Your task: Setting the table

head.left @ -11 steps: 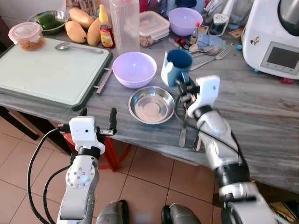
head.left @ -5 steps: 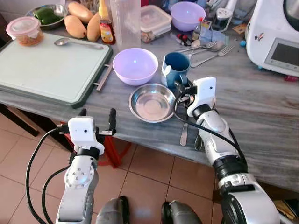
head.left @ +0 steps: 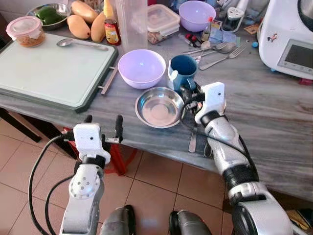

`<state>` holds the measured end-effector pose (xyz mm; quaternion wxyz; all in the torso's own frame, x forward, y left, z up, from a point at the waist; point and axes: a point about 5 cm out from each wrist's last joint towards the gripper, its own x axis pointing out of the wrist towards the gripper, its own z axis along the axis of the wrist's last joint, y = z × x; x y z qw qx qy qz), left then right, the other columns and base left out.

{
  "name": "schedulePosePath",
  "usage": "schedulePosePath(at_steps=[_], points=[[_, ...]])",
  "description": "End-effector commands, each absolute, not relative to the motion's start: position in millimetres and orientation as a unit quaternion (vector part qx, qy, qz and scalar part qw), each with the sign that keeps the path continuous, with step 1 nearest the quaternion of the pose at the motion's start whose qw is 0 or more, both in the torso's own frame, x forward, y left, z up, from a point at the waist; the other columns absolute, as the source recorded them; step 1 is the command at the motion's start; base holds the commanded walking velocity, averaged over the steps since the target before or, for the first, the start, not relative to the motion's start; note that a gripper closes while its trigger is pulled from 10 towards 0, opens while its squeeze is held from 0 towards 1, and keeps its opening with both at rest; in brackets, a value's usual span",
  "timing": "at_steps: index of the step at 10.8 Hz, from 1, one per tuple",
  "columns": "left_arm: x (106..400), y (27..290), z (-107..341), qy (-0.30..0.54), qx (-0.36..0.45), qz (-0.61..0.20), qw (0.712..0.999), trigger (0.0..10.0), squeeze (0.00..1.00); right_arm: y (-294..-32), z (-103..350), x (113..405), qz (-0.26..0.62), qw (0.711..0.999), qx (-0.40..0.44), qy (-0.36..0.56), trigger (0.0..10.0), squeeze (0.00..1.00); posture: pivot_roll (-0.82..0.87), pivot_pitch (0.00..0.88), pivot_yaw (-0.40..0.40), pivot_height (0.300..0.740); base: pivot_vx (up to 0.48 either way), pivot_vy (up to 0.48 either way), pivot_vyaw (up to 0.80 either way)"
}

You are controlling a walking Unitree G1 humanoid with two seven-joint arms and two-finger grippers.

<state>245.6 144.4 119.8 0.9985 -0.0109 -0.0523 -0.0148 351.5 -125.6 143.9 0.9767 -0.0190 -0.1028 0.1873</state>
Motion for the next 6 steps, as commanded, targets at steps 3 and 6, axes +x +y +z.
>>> schedulePosePath(at_steps=[3, 6], points=[[244, 143, 115, -0.042, -0.013, -0.011, 0.999, 10.0, 0.0, -134, 147, 339, 0.182, 0.974, -0.039, -0.132, 10.0, 1.0, -0.01, 0.183, -0.002, 0.74, 0.0, 0.0, 0.0], [246, 142, 114, -0.041, -0.014, -0.012, 0.999, 10.0, 0.0, -138, 155, 334, 0.164, 0.972, -0.058, -0.156, 10.0, 1.0, -0.01, 0.176, -0.005, 0.74, 0.0, 0.0, 0.0]])
